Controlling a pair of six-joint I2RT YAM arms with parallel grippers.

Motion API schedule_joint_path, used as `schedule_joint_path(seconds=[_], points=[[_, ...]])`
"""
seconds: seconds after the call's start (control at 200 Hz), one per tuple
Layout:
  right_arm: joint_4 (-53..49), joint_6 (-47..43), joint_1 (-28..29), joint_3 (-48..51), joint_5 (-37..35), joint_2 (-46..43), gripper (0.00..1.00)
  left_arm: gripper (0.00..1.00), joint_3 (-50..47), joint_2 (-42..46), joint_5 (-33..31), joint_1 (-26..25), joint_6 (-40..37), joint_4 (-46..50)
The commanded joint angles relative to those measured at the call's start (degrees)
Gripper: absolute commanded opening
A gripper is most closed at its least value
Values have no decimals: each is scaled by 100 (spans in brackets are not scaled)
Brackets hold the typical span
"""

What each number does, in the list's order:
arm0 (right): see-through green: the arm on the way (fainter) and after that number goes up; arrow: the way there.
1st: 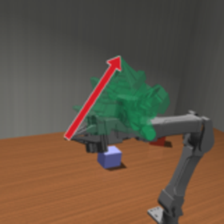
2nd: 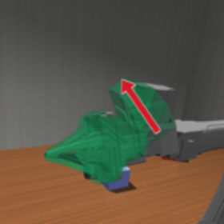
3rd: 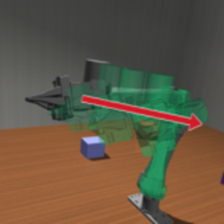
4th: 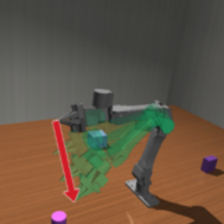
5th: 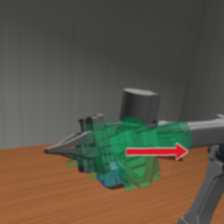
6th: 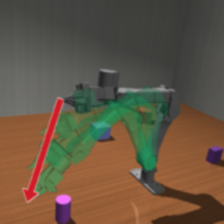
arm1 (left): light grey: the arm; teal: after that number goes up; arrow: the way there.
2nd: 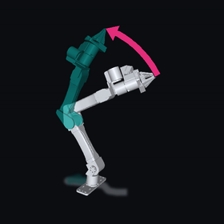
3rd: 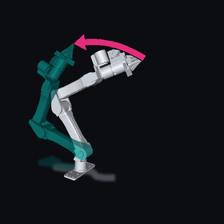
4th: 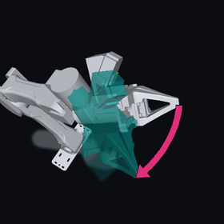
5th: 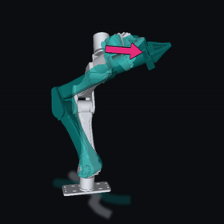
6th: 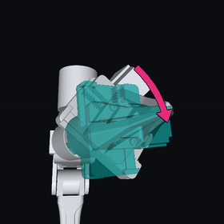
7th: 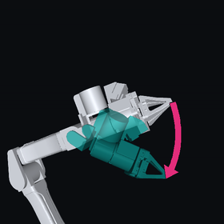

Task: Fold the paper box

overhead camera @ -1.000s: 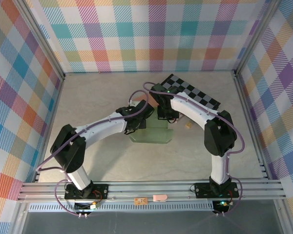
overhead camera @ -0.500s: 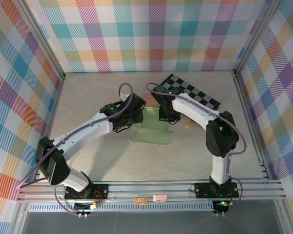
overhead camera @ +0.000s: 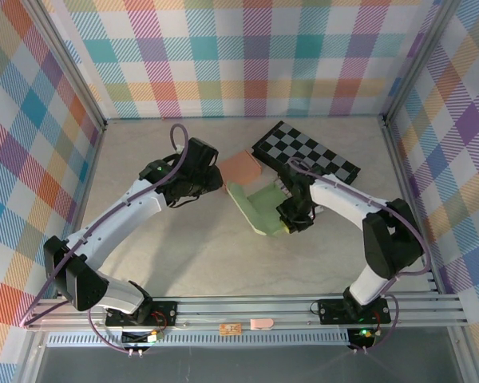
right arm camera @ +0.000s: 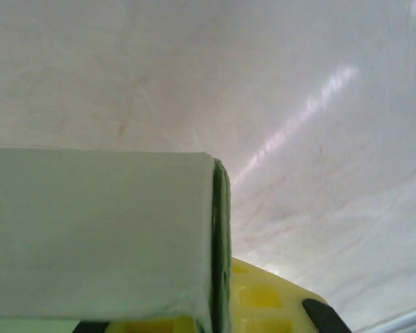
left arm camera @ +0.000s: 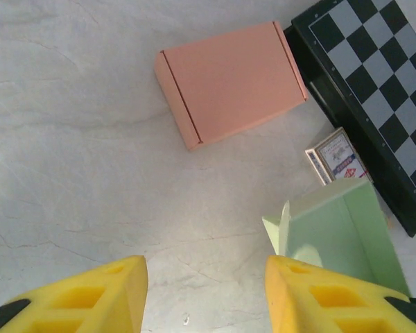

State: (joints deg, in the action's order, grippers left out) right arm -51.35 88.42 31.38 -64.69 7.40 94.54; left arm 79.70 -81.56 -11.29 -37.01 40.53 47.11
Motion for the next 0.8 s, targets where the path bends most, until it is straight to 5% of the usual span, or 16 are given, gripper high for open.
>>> schedule_joint_path(seconds=[0.0,0.465,0.795], points=[[305,1271,106,79,773,145,0,47,31,181,218,36,-72,241],[1163,2159,307,229,1124,906,0,47,15,221,879,150,-244,219],[1201,2294,312,193,1279,1117,26,47,59,344,951,260,-349,503]])
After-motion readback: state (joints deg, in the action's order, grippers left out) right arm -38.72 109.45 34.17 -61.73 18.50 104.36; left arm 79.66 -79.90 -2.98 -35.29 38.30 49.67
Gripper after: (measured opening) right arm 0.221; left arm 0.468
